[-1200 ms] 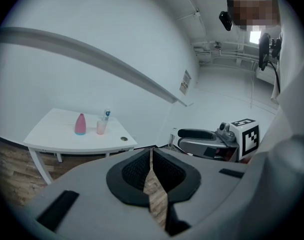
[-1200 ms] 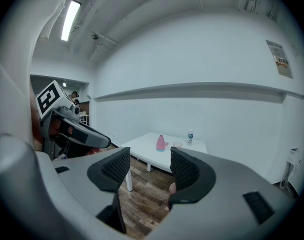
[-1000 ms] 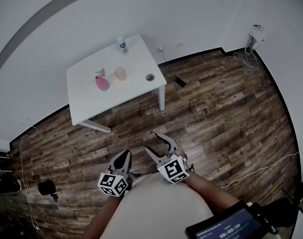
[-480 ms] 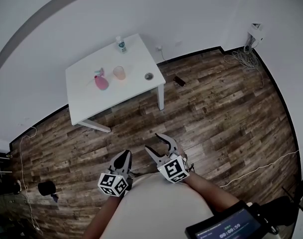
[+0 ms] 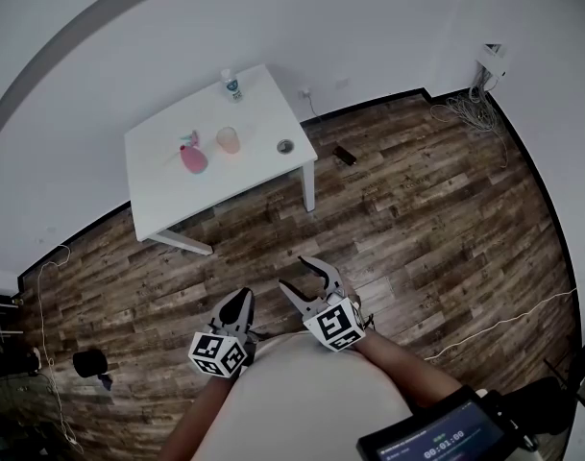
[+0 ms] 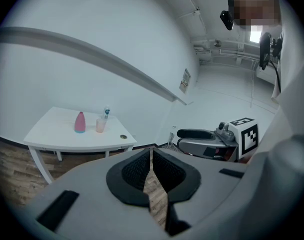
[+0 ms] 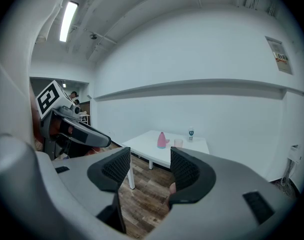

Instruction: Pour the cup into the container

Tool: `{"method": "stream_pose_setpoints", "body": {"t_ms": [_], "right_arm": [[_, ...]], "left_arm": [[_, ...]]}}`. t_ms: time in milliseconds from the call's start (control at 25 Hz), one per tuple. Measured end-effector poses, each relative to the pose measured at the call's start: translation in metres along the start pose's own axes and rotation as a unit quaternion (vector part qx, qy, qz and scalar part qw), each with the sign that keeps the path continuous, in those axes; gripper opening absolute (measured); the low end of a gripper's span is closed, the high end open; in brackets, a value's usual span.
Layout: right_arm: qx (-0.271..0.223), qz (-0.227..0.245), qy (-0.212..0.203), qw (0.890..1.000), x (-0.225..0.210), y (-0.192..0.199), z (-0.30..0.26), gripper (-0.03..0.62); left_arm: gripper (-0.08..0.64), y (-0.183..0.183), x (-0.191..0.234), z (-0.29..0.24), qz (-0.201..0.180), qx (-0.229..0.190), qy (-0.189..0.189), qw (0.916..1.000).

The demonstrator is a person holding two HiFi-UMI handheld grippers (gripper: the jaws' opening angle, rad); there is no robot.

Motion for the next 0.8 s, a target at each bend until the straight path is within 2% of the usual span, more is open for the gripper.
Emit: {"method": "stream_pose_setpoints", "body": {"t_ms": [120,160,200,360,800], "right_arm": [[0.013,0.008,-0.003,1.000,0.0012,0.0003,-0.0015,0.225],[0.019,0.014,-0.004,1.000,0.0019,0.0010,-0.0019,0.164],[0.024,0.019,-0.005,1.000,0.0027,0.0018,-0.0023,0.135],[0.025,0.023,-0.005,0.999,0.0042,0.0014,-0.0033,0.117],[0.017,0.023,-0.015,0.999,0.0069,-0.0034,-0.0068,0.117]], "left_arm": [[0.009,-0.0017,0.0010,0.0013,-0.001,-0.002,-0.003,1.0000],[0.009,-0.0021,0.0012,0.0019,-0.001,-0.003,-0.005,1.0000],[0.009,-0.0022,0.0015,0.0026,-0.001,-0.004,-0.006,1.0000],[0.009,-0.0023,0.0028,0.0046,-0.002,-0.004,-0.009,0.9999],[0.009,-0.0050,0.0041,0.0076,-0.003,-0.008,-0.014,0.9999]]}}
Point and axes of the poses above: the fingertips, and each gripper's own axes: z backward along the fingers, x to its left, y out of its underside, the point moved 5 cm from there along z, backward along the fingers, and after that the axes turned 9 degrees about -y, right-handed, at the moved point
